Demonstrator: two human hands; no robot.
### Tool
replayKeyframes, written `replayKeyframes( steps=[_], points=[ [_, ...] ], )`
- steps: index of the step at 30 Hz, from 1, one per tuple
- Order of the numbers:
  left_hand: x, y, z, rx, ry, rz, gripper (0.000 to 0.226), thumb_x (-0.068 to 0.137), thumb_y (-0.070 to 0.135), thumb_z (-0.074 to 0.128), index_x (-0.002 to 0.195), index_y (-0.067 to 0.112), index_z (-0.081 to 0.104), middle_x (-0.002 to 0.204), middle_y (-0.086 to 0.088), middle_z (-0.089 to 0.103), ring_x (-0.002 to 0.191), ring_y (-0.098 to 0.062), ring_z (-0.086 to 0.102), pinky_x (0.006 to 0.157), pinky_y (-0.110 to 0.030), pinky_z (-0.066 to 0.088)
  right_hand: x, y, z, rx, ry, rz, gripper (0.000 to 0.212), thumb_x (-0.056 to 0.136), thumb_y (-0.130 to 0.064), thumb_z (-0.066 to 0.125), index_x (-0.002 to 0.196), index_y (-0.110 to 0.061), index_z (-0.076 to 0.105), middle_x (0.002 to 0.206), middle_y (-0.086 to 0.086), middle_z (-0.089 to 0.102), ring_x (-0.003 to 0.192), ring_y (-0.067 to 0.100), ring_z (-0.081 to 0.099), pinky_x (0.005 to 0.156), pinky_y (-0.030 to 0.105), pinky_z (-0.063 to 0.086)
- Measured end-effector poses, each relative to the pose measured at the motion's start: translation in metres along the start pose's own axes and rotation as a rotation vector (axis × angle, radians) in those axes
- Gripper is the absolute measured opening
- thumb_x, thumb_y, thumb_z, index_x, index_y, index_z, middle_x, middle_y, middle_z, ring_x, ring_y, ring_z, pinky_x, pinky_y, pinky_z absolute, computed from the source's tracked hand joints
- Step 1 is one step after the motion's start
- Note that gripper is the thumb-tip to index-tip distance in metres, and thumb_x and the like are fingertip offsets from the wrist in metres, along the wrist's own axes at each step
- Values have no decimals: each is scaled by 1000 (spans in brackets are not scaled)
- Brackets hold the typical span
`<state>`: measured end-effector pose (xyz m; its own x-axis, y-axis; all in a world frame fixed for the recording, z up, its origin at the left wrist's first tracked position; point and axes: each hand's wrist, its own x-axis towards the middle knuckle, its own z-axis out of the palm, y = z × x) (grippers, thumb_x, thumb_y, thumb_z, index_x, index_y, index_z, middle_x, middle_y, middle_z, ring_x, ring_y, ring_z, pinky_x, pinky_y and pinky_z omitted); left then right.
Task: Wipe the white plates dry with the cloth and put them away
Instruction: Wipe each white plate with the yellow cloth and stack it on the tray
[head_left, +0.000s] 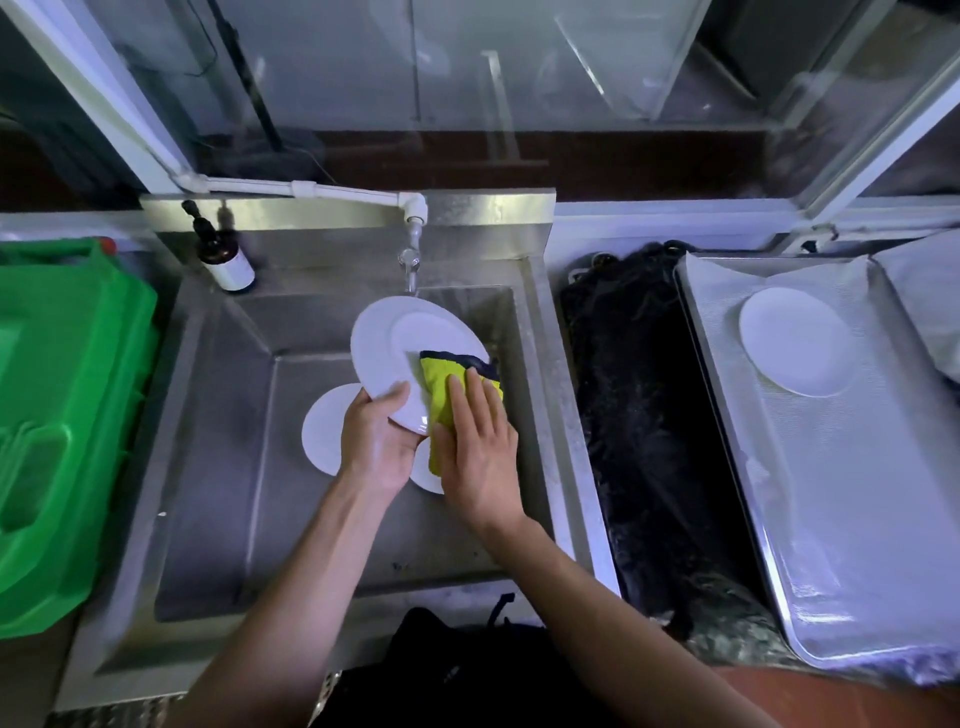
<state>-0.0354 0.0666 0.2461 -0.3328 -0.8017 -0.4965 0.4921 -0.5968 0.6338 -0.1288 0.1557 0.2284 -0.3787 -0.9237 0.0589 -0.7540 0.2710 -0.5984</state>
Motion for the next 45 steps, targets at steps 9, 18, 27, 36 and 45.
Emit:
replayKeyframes(
  steps=[9,18,27,36,45],
  points=[
    [9,22,-25,78,-126,-63,44,93,7,55,136,-1,59,133,-20,65,120,-36,64,93,-47,57,22,30,-15,148,53,134,51,105,-19,48,154,-14,38,159,7,37,142,30,35,117,44,32],
    [25,41,-22,409,-287,-71,36,93,4,60,127,12,64,124,-7,72,110,-27,71,75,-43,60,39,50,-33,84,41,211,49,103,-18,49,152,-14,42,151,6,49,134,29,46,110,42,40],
    [45,35,11,1034,-392,124,11,98,11,59,106,14,67,104,-13,73,91,-23,63,83,-41,49,27,63,-56,4,165,290,49,102,-16,51,151,-14,44,153,3,48,128,33,49,106,47,43],
    [49,-2,77,1602,-555,450,11,100,14,52,89,16,54,72,-2,49,66,-28,48,59,-37,35,-1,101,-97,67,352,366,50,98,-13,58,147,-15,50,147,-1,54,125,23,53,105,31,41],
    [47,-79,174,2192,-818,718,73,97,-2,40,155,43,35,140,-2,59,115,-34,60,91,-44,49,-35,187,-168,46,487,402,48,92,-7,59,139,-16,56,136,0,62,119,24,55,92,29,39]
  ],
)
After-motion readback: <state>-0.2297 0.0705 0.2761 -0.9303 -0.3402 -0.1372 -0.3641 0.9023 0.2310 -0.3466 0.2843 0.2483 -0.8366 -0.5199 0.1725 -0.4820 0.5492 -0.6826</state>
